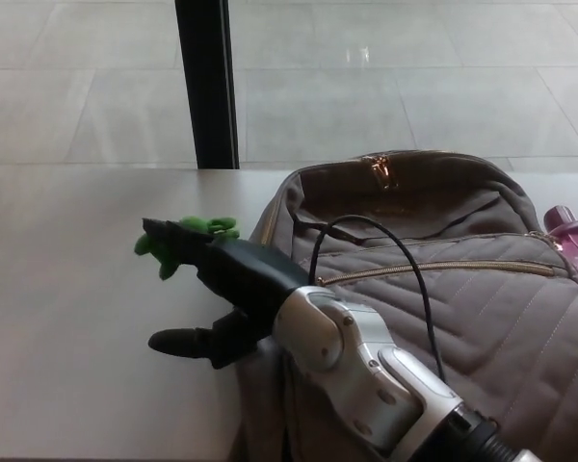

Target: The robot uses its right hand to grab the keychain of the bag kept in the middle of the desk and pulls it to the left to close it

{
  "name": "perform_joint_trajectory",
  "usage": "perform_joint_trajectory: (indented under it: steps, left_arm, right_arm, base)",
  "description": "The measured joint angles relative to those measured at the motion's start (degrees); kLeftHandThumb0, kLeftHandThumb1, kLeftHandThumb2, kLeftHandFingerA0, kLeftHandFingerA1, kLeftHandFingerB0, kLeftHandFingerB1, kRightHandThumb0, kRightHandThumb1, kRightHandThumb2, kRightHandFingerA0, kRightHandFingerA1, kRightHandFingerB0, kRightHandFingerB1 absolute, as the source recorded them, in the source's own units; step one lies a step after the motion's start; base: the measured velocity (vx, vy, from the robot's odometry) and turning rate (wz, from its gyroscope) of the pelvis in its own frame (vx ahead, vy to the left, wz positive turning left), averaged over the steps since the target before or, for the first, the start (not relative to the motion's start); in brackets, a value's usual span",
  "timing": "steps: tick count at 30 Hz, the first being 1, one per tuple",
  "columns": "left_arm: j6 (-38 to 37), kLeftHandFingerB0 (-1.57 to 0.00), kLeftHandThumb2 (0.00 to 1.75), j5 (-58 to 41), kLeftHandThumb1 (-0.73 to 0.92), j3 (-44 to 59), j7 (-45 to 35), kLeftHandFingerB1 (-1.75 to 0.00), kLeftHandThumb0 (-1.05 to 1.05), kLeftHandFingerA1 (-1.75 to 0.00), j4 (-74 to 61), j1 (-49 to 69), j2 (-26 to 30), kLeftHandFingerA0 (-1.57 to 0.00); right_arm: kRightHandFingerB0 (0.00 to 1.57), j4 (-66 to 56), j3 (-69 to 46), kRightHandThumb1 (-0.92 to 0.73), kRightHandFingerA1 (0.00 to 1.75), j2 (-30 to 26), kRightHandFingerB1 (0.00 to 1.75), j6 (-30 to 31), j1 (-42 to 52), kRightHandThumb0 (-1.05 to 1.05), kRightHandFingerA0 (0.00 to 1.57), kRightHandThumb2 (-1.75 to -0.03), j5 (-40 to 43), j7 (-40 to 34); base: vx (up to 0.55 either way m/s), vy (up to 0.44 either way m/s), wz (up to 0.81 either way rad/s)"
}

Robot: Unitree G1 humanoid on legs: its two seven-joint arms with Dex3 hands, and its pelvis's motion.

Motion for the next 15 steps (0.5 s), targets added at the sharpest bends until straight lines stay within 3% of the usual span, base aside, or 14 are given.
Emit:
perform_joint_trajectory:
  steps: [1,2,3,4,7,9,10,15]
  left_arm:
    - [0.00,-0.64,0.71,0.00,0.80,0.00,0.01,-1.14,-1.05,-1.17,0.02,0.03,-0.01,-0.79]
    - [0.00,-0.59,0.73,0.01,0.79,0.00,0.02,-1.13,-1.05,-1.16,0.04,0.05,-0.01,-0.74]
    - [0.00,-0.61,1.23,0.01,0.46,0.00,0.02,-1.04,-1.04,-1.34,0.04,0.05,-0.02,-1.21]
    - [0.00,-0.60,0.71,0.01,0.81,0.00,0.03,-1.13,-1.05,-1.16,0.04,0.05,-0.02,-0.76]
    - [-0.01,-0.57,0.72,0.01,0.79,0.00,0.05,-1.11,-1.05,-1.17,0.03,0.11,-0.08,-0.68]
    - [-0.01,-0.60,0.70,-0.03,0.78,0.05,0.01,-1.11,-1.05,-1.17,-0.03,0.10,-0.18,-0.76]
    - [-0.02,-0.60,0.70,-0.05,0.78,0.09,-0.03,-1.11,-1.05,-1.17,-0.05,0.06,-0.24,-0.76]
    - [-0.02,-0.60,0.70,-0.07,0.78,0.35,-0.35,-1.11,-1.05,-1.17,-0.03,0.12,-0.54,-0.76]
  right_arm:
    - [0.00,-0.80,-0.15,-0.80,0.00,-0.68,0.00,0.40,0.00,-1.05,0.00,-0.72,0.06,0.89]
    - [0.00,-1.60,-0.34,-0.80,0.00,-1.35,0.00,0.78,-0.04,-1.05,0.00,-0.70,0.14,1.78]
    - [0.00,-2.35,-0.58,-0.79,0.00,-2.09,0.00,1.14,-0.11,-1.05,0.00,-0.70,0.27,2.55]
    - [0.00,-2.49,-0.64,-0.77,0.00,-2.24,0.00,1.21,-0.14,-1.05,0.00,-0.68,0.31,2.73]
    - [0.00,-5.82,-2.65,-0.83,0.00,-5.66,0.00,2.64,-1.32,-1.05,0.00,-0.67,1.26,5.98]
    - [0.00,-7.83,-4.12,-0.80,0.00,-7.77,0.00,3.26,-1.98,-1.04,0.00,-0.65,1.84,7.49]
    - [0.00,-9.05,-5.14,-0.62,0.18,-8.92,0.00,3.61,-2.24,-1.04,0.00,-1.04,2.15,8.29]
    - [0.00,-16.02,-12.14,-0.62,0.18,-14.46,0.00,7.51,-3.05,-1.04,0.00,-1.04,5.40,13.34]
  base:
    - [0.00,0.000,0.00]
    - [0.00,0.000,0.00]
    - [0.00,0.000,0.00]
    - [0.00,0.000,0.00]
    - [0.00,0.000,0.00]
    - [0.00,0.000,0.00]
    - [0.00,0.000,0.00]
    - [0.00,0.000,0.00]
